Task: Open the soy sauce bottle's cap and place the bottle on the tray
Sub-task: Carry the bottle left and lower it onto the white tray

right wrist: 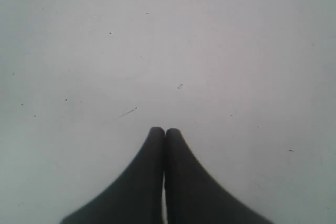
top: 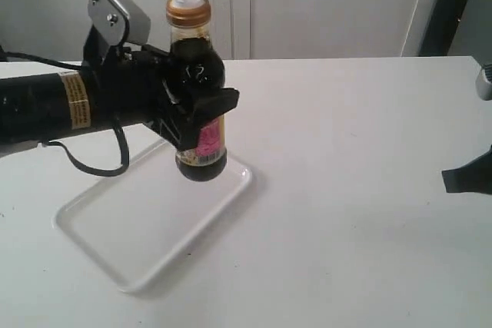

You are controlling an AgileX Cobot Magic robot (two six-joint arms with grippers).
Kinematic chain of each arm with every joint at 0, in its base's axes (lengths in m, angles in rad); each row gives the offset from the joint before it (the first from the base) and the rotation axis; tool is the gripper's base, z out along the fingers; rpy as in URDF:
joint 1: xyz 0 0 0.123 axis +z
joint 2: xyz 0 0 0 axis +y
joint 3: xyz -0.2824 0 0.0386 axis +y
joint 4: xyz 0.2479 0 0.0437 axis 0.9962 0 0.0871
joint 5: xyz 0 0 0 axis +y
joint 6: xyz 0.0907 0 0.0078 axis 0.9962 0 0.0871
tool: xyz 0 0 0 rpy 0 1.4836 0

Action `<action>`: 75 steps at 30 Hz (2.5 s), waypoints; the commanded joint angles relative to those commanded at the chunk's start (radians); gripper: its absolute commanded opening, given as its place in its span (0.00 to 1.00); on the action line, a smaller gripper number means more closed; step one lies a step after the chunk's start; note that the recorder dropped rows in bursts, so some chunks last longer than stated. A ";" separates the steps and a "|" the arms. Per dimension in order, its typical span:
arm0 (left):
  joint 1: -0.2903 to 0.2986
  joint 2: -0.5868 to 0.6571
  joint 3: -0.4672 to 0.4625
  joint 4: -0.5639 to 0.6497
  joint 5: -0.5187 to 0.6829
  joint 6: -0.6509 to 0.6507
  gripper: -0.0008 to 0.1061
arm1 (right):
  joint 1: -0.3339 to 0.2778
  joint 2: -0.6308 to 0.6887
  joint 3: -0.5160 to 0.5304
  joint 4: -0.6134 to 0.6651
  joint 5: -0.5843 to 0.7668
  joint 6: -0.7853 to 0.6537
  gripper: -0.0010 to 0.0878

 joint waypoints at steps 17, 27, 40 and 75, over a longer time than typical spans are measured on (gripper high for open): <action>0.050 0.031 0.126 -0.243 -0.071 0.315 0.01 | 0.000 0.000 0.000 0.061 -0.005 -0.008 0.01; 0.050 0.117 0.126 -0.284 -0.140 0.371 0.01 | 0.000 0.000 0.000 0.061 -0.008 -0.010 0.01; 0.050 0.257 0.126 -0.354 -0.174 0.426 0.01 | 0.000 0.000 0.000 0.061 -0.015 -0.010 0.01; 0.050 0.222 0.126 -0.356 -0.174 0.345 0.93 | 0.000 0.000 0.000 0.061 -0.023 -0.010 0.01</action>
